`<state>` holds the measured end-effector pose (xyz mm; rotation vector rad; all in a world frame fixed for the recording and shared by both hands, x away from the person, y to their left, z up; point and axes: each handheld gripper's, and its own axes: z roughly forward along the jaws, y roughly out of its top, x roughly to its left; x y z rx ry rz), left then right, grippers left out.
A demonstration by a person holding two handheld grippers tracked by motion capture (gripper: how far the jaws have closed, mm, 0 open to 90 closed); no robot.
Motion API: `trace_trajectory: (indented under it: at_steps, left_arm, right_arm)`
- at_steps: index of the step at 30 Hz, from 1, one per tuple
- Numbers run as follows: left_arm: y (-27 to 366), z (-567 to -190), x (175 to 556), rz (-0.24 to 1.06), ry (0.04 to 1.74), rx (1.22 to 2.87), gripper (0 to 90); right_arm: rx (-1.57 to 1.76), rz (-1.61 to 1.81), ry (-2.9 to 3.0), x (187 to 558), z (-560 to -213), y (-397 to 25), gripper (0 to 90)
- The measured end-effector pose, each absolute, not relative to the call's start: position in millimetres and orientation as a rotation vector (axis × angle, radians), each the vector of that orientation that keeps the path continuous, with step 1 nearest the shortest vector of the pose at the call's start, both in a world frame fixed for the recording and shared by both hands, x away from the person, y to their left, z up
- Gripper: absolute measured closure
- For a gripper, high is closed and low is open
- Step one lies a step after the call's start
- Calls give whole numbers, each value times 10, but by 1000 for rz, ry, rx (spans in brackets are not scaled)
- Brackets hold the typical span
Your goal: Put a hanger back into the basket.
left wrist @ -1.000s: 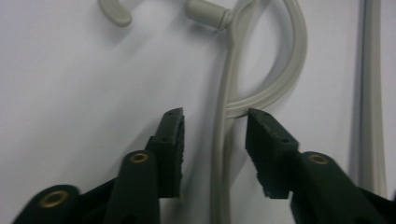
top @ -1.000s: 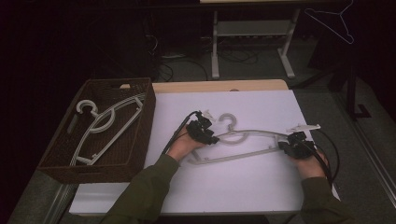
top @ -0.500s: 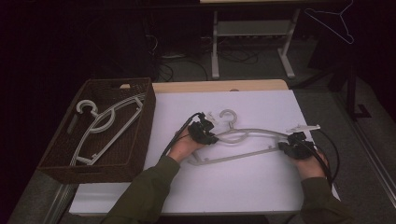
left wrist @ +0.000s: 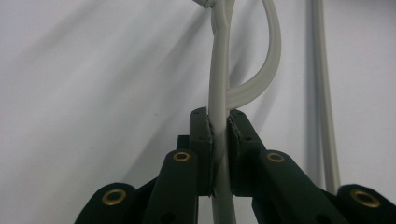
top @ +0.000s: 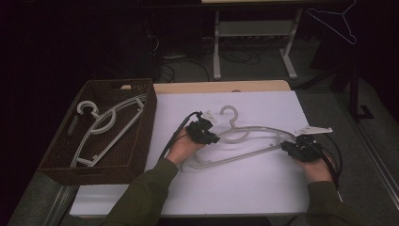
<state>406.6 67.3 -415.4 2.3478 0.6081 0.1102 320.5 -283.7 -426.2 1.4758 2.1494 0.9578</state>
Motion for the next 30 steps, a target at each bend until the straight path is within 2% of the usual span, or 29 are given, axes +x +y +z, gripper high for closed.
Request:
trace_trajectory:
  at_steps: [3, 5, 11, 20, 30]
  left_arm:
    - [738, -4030, 4037, 127, 597, 2342, 822]
    - [800, -3933, 4015, 145, 605, 2329, 822]
    - [1017, -3683, 3978, 168, 656, 2268, 823]
    - [1518, -3159, 3926, 267, 733, 2187, 822]
    - [2331, -2741, 3845, 363, 866, 2110, 822]
  right_arm:
    - [1461, 998, 2141, 3125, -4229, -2856, 609]
    - [1464, 1030, 2134, 3066, -4209, -2860, 465]
    - [1397, 1085, 2135, 2955, -4148, -2782, 230]
    - [1300, 1091, 2188, 2847, -4132, -2595, 141]
    - [1231, 1159, 2160, 2787, -4064, -2538, 126]
